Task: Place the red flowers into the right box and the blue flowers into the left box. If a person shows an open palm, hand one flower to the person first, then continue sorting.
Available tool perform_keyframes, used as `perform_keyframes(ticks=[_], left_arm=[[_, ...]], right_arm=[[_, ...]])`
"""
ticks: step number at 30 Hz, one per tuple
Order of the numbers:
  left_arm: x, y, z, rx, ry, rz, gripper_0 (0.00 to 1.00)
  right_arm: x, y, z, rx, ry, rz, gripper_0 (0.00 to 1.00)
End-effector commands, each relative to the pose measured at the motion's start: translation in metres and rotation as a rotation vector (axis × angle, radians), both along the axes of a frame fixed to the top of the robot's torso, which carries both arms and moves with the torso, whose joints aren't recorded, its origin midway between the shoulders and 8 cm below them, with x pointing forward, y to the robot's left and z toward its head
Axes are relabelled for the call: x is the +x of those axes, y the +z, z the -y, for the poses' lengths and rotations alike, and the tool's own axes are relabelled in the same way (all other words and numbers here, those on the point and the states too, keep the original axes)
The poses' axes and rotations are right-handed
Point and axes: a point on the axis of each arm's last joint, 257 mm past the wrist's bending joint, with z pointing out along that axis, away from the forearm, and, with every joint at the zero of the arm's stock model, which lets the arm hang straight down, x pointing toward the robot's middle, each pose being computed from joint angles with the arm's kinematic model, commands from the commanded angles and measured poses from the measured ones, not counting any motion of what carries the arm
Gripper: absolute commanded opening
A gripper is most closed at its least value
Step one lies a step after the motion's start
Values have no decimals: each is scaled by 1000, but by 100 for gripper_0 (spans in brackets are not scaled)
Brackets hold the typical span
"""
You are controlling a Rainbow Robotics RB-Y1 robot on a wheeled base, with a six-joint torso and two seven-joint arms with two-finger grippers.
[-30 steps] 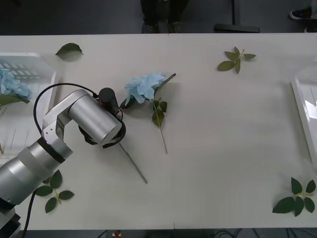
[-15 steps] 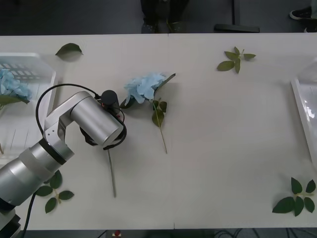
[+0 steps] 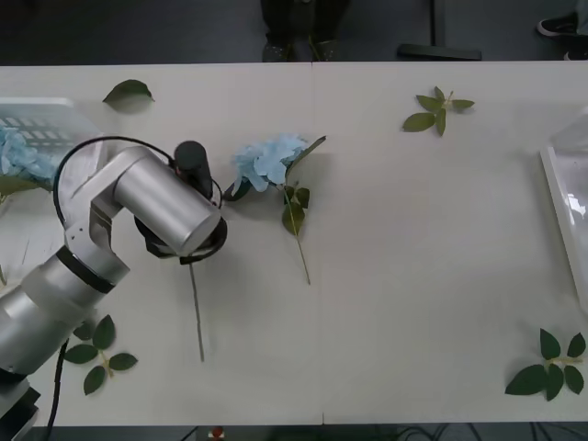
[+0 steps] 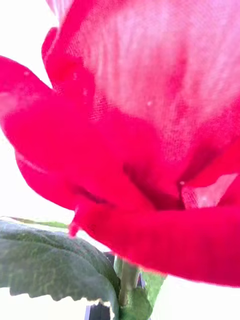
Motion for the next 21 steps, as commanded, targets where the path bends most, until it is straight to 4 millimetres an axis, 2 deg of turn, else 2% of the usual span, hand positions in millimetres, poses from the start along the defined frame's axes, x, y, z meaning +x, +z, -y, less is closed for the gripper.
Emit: perform_keyframes(ticks=[1,2,3,4,8,12,16,19,21], left_arm=[[13,56,-1,23,-79,109,0],[13,68,-3,36,-102,138,0],[13,74,-5,46,-121,160,0],[13,80,-5,51,-139,176,0],[6,105,0,68,-260,262,0],[-11,131,35,-37,-350,355,0],[-31,164,80,-205,-393,440,0],[-38,191,119,-332,-457,515,0],[-41,203,139,-414,-487,542,0]], right_arm=[[7,17,4,-28,37,17,53],[7,16,4,-22,40,19,78],[8,15,2,-20,43,21,85],[8,15,2,-18,44,20,86],[11,15,-1,-10,49,30,87],[11,16,-2,0,48,37,87],[14,16,-7,26,52,50,87],[18,21,-14,70,52,73,87],[17,26,-21,103,58,70,87]])
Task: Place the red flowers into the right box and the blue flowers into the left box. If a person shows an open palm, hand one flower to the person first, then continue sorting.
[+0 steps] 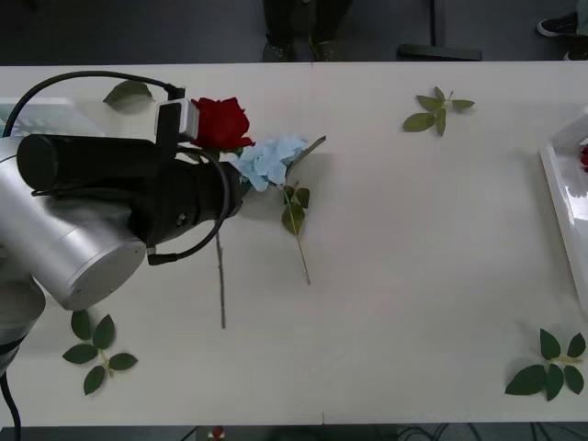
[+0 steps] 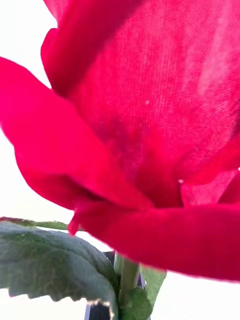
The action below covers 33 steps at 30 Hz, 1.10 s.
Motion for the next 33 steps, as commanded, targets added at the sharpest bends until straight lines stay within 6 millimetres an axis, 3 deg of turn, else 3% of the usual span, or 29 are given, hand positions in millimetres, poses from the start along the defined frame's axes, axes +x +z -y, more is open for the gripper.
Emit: perform_keyframes(ticks=[1,5,9,16,23,28,31,33], left_arm=[[-9,43,53,-149,-133,97,0],[-16,60,80,-237,-185,120,0],[-26,75,115,-304,-232,151,0],[-43,105,158,-343,-338,209,0],[-42,118,191,-436,-427,247,0],[-32,124,195,-431,-430,290,0],[-30,127,194,-425,-426,309,0],[-29,127,194,-422,-424,313,0]], right_arm=[[5,37,-10,43,39,23,87],[0,65,-36,58,94,-21,87],[-8,98,-79,127,176,-46,87],[-32,132,-139,111,542,-136,87],[-65,130,-179,243,776,-172,87],[-94,129,-247,636,858,-68,87],[-100,123,-269,751,882,3,87],[-104,114,-283,735,914,24,87]])
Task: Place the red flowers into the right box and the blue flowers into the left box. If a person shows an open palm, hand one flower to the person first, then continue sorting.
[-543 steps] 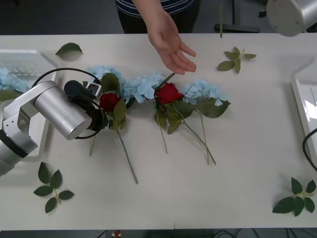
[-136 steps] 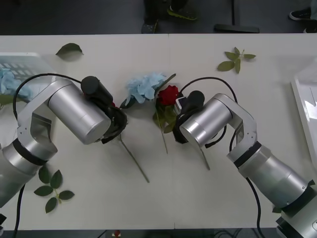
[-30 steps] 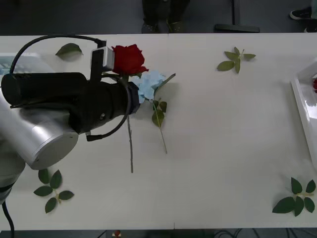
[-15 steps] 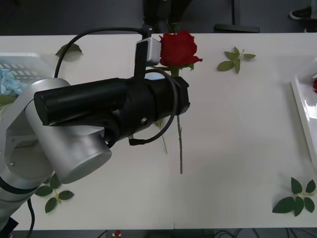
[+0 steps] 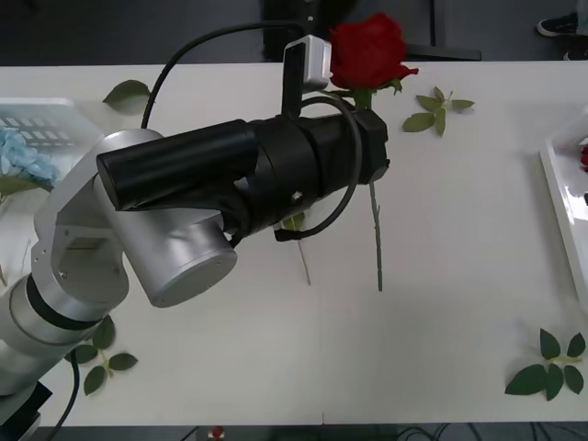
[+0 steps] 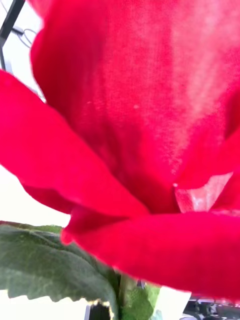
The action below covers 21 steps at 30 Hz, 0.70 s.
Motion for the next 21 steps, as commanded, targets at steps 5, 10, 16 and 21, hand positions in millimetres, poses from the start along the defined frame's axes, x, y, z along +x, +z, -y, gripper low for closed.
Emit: perform_keyframes(ticks=[5,10,16,21], left_arm=[[-3,27,6,-17,-12,80,0],[-3,29,6,-23,-10,84,0],[-2,30,5,-27,-7,82,0],[-2,31,5,-30,-7,84,0]], right_arm=[[-21,-28,-54,16,53,57,87],[-26,-41,-99,78,52,111,87],[-33,-50,-159,186,55,142,87],[-22,-42,-204,307,16,198,87]])
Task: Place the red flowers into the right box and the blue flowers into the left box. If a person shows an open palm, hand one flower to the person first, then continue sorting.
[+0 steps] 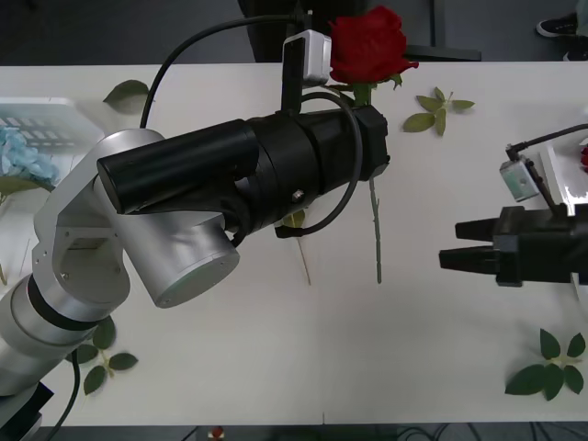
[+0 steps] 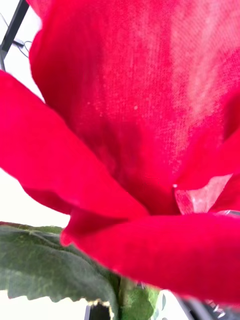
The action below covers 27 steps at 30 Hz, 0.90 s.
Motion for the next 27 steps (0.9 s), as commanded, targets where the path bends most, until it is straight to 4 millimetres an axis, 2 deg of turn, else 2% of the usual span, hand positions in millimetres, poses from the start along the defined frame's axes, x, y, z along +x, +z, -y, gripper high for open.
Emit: perform_keyframes(ticks=[1,7,12,19,20,21,22,23,24,27], left_arm=[[-5,25,6,-27,-18,53,0],[-5,26,6,-32,-18,52,0],[-5,27,5,-36,-19,56,0],[-5,27,5,-37,-18,56,0],[-5,27,5,-38,-19,54,0],[-5,27,5,-38,-18,55,0],[-5,27,5,-39,-19,56,0],[-5,28,6,-43,-21,57,0],[-5,28,5,-40,-20,60,0],[-5,28,5,-42,-21,57,0]], right_arm=[[6,19,-43,109,-2,37,87],[19,21,-96,237,-50,71,87],[25,29,-128,348,-96,67,87],[25,33,-136,403,-114,36,87],[25,35,-137,409,-113,33,84],[24,35,-137,411,-113,31,75],[25,35,-136,408,-113,31,59],[25,35,-136,408,-113,31,34],[25,34,-135,408,-115,30,0],[25,34,-133,404,-115,28,0]])
